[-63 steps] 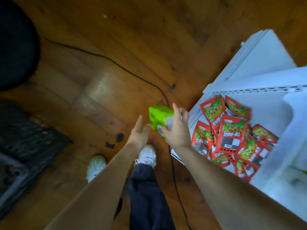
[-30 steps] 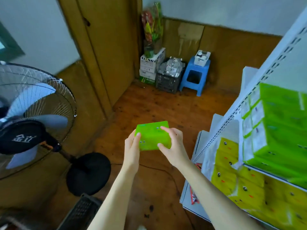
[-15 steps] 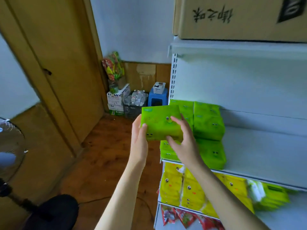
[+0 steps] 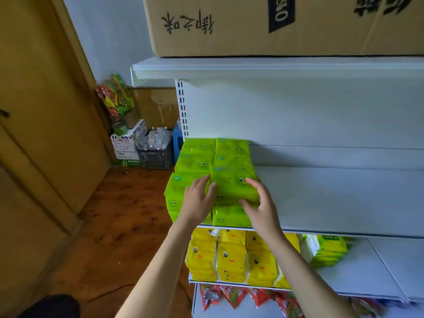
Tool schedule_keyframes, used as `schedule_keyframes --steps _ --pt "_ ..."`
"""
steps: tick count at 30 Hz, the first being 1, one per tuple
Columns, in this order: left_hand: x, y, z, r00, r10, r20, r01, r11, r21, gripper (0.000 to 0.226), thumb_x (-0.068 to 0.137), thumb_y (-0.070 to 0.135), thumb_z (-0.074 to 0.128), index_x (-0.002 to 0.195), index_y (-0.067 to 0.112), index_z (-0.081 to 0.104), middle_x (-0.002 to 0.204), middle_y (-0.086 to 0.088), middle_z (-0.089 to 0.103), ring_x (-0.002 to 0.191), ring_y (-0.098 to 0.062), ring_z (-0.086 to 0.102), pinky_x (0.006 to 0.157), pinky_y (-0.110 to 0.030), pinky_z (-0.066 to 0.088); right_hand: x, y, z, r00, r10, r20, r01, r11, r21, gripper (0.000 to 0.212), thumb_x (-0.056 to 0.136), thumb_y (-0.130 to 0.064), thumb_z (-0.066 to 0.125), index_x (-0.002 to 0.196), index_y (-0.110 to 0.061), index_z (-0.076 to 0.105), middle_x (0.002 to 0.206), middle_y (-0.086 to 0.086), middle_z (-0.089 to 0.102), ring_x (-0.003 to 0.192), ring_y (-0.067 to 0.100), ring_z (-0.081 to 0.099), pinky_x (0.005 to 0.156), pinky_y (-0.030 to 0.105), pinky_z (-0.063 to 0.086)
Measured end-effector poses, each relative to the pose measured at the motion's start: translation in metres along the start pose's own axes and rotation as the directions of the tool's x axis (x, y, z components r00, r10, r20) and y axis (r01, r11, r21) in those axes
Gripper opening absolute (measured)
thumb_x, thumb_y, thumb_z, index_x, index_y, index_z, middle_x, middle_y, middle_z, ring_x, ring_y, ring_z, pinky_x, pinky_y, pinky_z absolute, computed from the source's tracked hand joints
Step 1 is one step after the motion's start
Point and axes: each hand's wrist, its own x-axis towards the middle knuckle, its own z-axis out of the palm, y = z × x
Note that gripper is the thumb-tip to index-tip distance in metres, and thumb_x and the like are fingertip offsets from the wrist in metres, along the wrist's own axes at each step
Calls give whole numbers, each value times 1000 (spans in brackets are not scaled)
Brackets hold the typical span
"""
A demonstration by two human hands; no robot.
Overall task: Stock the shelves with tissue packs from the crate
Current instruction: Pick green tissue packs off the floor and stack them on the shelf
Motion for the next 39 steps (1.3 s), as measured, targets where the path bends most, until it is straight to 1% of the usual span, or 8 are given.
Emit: schedule_keyframes --steps 3,6,14,23,26,32,35,39 --pt "7 -18 -4 982 -31 -188 79 965 252 44 98 32 44 138 16 46 150 -12 30 140 -26 24 113 -42 16 -9 16 9 998 58 18 -57 997 -42 48 83 -3 66 126 -18 50 137 7 48 130 20 41 96 2 25" --pt "4 -34 -13 922 -225 -316 289 942 173 53 95 38 47 144 22 34 154 -13 17 143 -28 15 112 -48 15 -17 24 16 995 95 1 -95 993 -72 47 86 -9 64 129 -17 47 140 6 44 133 19 37 99 9 23" --pt "6 -50 -26 958 -268 -101 267 963 -27 66 92 37 55 147 19 25 141 -15 33 90 -18 51 87 -26 37 -19 24 24 992 119 -36 -123 984 -131 48 87 -8 61 132 -14 44 143 6 41 135 19 34 99 8 22" --pt "8 -54 -22 965 -249 -76 244 967 -71 65 92 36 55 147 19 25 143 -14 29 96 -16 48 91 -26 34 -22 26 32 990 76 -118 -100 971 -216 48 89 -7 58 133 -10 43 148 12 34 139 24 29 101 11 21" --pt "9 -57 -21 961 -273 -51 268 959 -89 65 92 38 54 147 20 24 147 -16 23 120 -28 45 102 -35 34 -21 27 31 991 89 -95 -109 968 -226 49 88 -7 59 133 -10 42 146 14 33 139 27 29 103 20 25" --pt "-6 -47 -10 987 96 -129 -37 918 395 75 82 75 7 146 38 24 158 -5 7 146 -27 1 111 -60 2 -14 19 26 994 -101 -35 79 910 -406 61 78 -31 69 135 -21 48 151 18 23 141 27 17 109 34 21" --pt "-5 -48 3 981 188 43 -181 823 539 81 69 82 -11 142 51 9 159 -1 7 146 -28 -2 107 -65 -3 -9 23 29 994 -98 53 111 882 -457 58 79 -37 65 134 -24 49 152 17 23 141 34 17 108 44 23" --pt "0 -53 13 990 133 52 -137 788 600 79 78 77 -8 140 47 30 151 -7 33 142 -36 21 102 -73 6 -5 29 36 995 -80 61 99 873 -478 53 84 -26 67 134 -24 49 152 13 25 142 34 14 109 42 25"
